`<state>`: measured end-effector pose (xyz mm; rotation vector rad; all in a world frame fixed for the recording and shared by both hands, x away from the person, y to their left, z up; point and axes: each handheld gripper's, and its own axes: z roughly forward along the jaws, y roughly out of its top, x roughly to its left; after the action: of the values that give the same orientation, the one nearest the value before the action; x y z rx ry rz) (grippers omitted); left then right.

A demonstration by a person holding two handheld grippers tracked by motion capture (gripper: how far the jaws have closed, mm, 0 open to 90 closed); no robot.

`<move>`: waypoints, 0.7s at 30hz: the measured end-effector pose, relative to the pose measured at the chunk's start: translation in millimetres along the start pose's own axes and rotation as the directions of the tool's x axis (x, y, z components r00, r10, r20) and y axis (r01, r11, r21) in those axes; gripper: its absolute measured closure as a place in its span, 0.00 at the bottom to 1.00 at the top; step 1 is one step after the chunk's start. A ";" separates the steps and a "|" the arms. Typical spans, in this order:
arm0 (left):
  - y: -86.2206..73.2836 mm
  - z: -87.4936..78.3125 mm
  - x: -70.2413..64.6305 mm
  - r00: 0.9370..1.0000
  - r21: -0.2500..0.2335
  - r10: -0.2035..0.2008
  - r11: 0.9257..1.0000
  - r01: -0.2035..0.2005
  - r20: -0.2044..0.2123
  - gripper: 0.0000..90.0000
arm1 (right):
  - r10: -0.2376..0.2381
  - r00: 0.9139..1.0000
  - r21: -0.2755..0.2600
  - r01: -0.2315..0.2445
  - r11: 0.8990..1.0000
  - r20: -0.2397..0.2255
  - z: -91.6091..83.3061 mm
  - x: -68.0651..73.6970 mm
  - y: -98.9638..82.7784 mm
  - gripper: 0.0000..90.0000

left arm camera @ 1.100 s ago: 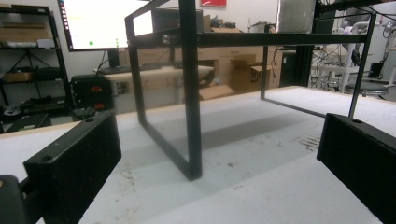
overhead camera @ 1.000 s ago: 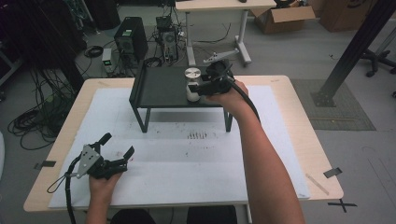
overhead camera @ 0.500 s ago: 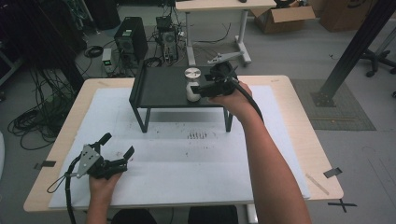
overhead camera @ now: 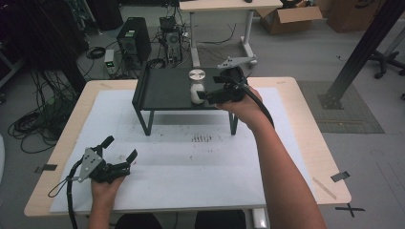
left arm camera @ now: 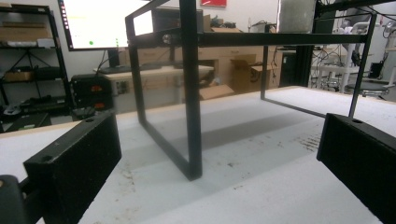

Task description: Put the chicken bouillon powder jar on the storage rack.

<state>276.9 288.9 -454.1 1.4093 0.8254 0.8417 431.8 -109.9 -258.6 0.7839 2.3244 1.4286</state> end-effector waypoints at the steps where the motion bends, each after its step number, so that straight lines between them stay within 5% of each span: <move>1: 0.0 0.0 0.0 1.000 0.000 -0.001 1.000 0.001 0.000 0.00 | -0.001 1.000 -0.005 0.001 1.000 -0.001 -1.2 0.5 -0.8 0.14; 21: 0.1 0.1 0.5 1.000 0.005 -0.002 1.000 0.002 0.000 0.00 | -0.027 0.999 -0.074 0.025 0.997 -0.018 -26.4 7.8 -18.8 0.04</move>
<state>277.2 289.2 -453.9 1.4129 0.8288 0.8385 406.5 -131.0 -262.9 0.7199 2.2733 1.5072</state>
